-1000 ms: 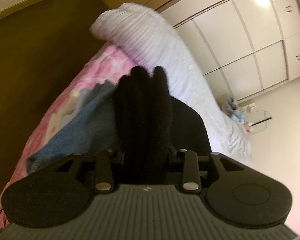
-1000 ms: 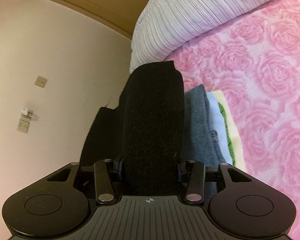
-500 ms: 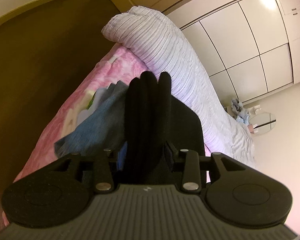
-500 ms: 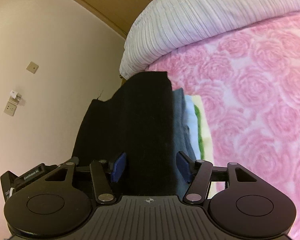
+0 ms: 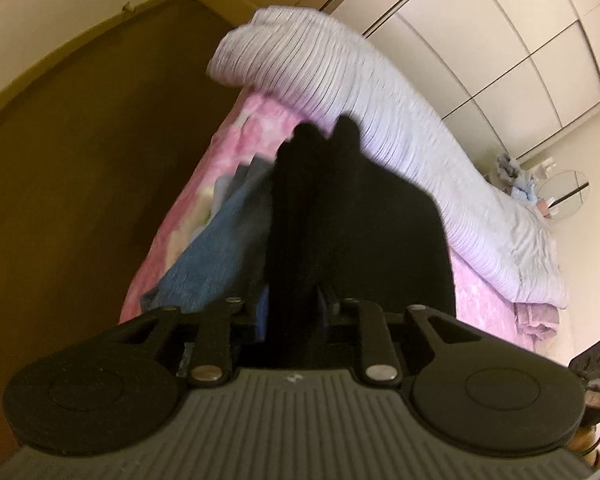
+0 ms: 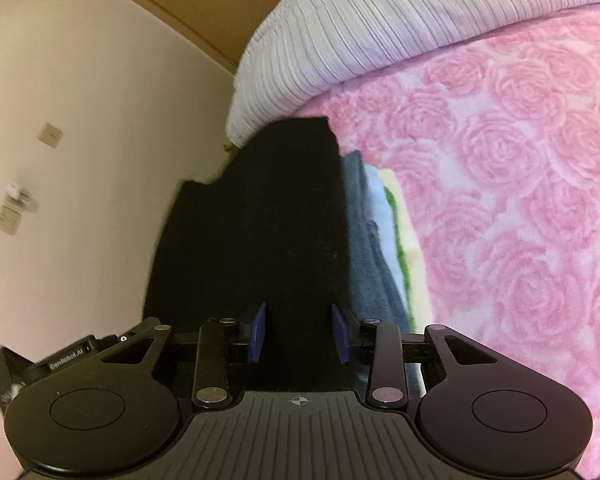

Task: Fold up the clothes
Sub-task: 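Carry the held skirt with both grippers toward the stack of folded clothes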

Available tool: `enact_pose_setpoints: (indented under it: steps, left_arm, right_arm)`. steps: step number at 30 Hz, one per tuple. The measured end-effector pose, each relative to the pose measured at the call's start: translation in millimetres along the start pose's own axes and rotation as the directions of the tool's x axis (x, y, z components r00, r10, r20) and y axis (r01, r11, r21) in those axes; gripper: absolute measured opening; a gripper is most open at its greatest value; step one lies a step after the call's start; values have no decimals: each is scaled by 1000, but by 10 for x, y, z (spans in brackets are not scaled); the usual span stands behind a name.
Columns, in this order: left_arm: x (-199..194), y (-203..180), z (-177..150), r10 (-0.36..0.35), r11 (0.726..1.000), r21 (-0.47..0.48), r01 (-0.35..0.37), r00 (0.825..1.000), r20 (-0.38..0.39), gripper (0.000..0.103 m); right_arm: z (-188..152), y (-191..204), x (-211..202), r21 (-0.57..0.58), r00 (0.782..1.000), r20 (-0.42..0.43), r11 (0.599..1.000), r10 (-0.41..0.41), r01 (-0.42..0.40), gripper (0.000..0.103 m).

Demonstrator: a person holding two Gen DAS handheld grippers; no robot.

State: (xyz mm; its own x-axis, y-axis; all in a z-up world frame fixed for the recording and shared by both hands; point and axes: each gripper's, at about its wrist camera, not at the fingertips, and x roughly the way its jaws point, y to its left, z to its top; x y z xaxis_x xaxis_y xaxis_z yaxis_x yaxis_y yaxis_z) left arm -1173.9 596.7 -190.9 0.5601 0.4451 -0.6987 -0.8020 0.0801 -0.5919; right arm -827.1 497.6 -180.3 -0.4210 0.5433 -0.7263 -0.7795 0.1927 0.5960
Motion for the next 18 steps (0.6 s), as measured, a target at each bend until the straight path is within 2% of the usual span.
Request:
enact_pose_setpoints:
  steps: [3, 7, 9, 11, 14, 17, 18]
  left_arm:
    - [-59, -72, -2, 24, 1000, -3, -24, 1000, 20, 22]
    - [-305, -408, 29, 108, 985, 129, -118, 991, 78, 19]
    - [-445, -595, 10, 108, 971, 202, -126, 989, 98, 18]
    - [-492, -737, -34, 79, 961, 260, -97, 994, 77, 18]
    - [-410, -823, -133, 61, 951, 302, -70, 997, 40, 16]
    - [-163, -736, -229, 144, 942, 305, -142, 989, 14, 15]
    - [-76, -688, -264, 172, 938, 305, -165, 985, 3, 7]
  right_arm:
    - [-59, 29, -2, -59, 999, 13, 997, -43, 43, 37]
    - [-66, 204, -174, -158, 998, 32, 985, -59, 63, 37]
    - [-81, 319, -277, -231, 996, 47, 970, -74, 83, 37]
    - [-107, 412, -369, -298, 995, 54, 950, -84, 96, 37]
    - [-199, 472, -391, -374, 997, 5, 925, -71, 67, 34]
    - [-288, 479, -265, -409, 995, -43, 911, -86, 61, 33]
    - [-313, 467, -196, -411, 993, -54, 909, -101, 70, 33]
